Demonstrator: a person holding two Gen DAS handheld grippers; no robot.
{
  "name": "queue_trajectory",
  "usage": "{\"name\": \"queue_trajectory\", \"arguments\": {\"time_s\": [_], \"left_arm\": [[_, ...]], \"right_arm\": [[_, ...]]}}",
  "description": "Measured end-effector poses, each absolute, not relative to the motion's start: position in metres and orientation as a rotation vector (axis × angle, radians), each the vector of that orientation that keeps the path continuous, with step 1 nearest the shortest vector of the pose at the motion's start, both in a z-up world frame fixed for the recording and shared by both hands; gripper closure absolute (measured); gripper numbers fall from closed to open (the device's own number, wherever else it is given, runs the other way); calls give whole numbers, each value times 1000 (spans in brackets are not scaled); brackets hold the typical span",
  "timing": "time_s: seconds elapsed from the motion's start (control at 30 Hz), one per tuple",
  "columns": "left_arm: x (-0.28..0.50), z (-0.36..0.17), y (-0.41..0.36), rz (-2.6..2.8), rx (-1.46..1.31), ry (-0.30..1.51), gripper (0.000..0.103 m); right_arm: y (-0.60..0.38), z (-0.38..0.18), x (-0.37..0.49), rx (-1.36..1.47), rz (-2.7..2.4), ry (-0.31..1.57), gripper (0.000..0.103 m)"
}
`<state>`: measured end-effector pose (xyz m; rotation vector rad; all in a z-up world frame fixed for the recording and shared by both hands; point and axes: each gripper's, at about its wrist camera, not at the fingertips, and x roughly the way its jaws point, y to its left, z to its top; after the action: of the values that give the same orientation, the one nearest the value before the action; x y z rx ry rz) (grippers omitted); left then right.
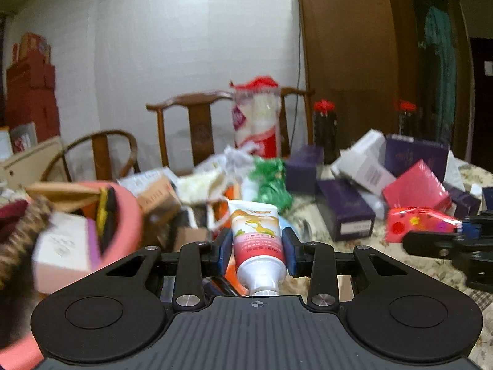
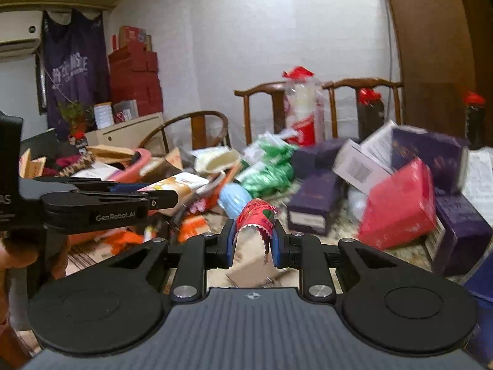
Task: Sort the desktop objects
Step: 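Grasp the red paper cup with the right tool while the left tool grasps the toothpaste tube, then carry the cup and toothpaste over the pink basin and open both tools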
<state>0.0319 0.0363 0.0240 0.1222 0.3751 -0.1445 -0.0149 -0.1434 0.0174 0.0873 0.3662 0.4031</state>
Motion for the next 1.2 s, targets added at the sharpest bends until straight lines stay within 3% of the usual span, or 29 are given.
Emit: {"name": "queue_trajectory", "arguments": {"time_s": [0.5,1.0,1.13,1.2], "left_arm": [[-14,94,139,108,142,223,68],[15,61,201,243,77,340,67],[11,62,199,274,113,291,54],[15,61,198,304,131,292,53]], "right_arm": [[-3,86,6,48,698,211,77],[85,53,79,115,774,329,76],[99,45,80,56,734,337,74],[104,43,79,38,719,344,71]]}}
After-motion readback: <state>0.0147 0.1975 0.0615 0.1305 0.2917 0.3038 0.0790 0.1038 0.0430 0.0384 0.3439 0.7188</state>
